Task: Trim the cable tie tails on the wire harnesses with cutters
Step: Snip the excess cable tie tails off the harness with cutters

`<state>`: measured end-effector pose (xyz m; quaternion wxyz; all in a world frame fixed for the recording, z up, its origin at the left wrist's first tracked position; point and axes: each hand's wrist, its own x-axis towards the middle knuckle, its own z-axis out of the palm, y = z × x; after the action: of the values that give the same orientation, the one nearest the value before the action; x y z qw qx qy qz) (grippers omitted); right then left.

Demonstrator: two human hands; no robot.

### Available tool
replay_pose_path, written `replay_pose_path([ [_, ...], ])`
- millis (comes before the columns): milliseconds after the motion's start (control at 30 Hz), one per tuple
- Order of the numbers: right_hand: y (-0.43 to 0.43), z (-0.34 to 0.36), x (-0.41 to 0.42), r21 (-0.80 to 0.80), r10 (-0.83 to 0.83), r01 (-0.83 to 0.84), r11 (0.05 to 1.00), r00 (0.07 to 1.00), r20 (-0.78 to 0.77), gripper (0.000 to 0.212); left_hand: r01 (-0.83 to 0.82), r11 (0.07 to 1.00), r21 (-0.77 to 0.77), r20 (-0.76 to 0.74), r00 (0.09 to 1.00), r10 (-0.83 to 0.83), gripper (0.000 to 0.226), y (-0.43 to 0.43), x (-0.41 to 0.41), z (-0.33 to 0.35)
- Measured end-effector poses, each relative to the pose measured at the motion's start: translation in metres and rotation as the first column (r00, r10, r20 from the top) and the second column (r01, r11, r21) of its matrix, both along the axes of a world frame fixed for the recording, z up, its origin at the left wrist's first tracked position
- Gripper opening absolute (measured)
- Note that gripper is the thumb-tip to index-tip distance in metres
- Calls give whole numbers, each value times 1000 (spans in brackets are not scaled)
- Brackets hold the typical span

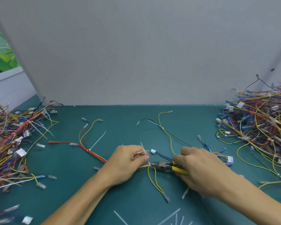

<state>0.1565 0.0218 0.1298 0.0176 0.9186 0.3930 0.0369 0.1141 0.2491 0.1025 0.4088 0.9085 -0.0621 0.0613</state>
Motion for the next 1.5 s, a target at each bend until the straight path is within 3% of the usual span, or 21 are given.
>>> replay_pose_path([
  [200, -1, -1, 1, 7, 15, -15, 1000, 999, 44, 32, 3, 1000, -10, -18, 1000, -3, 17, 1, -1, 1],
  [433, 2, 0, -3, 45, 56, -70, 997, 966, 252, 26, 1, 1000, -29, -26, 1000, -2, 18, 1, -1, -1],
  [833, 2, -12, 2, 77, 92, -131, 988, 917, 388, 24, 8, 999, -37, -31, 999, -9, 18, 2, 0, -1],
  [1267, 4, -14, 3, 18, 141, -165, 986, 887, 440, 23, 13, 999, -47, -39, 999, -14, 16, 3, 1, -3],
  [1500, 5, -7, 0, 15, 139, -152, 988, 940, 312, 34, -22, 993, -115, -42, 999, 17, 19, 2, 0, -4],
])
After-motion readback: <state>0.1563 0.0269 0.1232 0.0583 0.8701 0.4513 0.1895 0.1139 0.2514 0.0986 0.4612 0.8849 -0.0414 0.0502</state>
